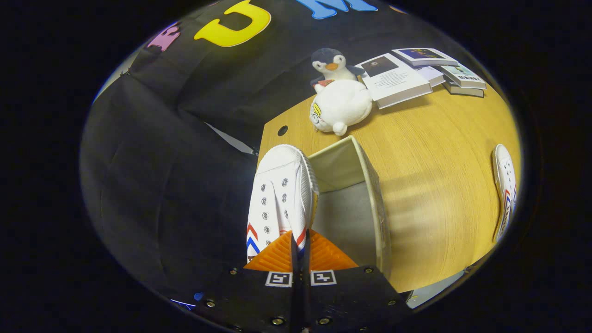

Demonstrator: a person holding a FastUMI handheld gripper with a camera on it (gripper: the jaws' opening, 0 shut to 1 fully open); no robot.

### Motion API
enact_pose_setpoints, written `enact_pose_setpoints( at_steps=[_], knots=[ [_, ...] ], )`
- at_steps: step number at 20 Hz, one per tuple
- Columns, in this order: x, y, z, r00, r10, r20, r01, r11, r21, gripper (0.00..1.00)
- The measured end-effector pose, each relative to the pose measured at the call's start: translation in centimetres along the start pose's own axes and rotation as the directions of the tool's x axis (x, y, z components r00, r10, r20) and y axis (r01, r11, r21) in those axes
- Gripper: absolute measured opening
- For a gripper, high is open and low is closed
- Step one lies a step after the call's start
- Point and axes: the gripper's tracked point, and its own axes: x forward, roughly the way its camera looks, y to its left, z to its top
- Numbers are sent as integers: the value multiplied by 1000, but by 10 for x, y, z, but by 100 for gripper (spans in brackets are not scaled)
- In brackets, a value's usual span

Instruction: Open the storage box then place both shoes into the box .Put the left shoe in first, then the right shoe, with the right side of both shoes facing outward in a uniform manner.

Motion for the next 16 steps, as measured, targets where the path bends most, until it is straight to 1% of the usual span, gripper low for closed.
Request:
enact_pose_setpoints(
  at_steps=[4, 9, 14, 16],
  knots=[
    [19, -2, -19, 998, -52, -34, 51, 998, -41, 0],
    [35, -7, -35, 992, -111, -66, 109, 993, -36, 0],
    [58, -15, -42, 984, -135, -114, 132, 991, -36, 1],
    [59, -14, -48, 982, -142, -127, 138, 989, -46, 1]
  ],
)
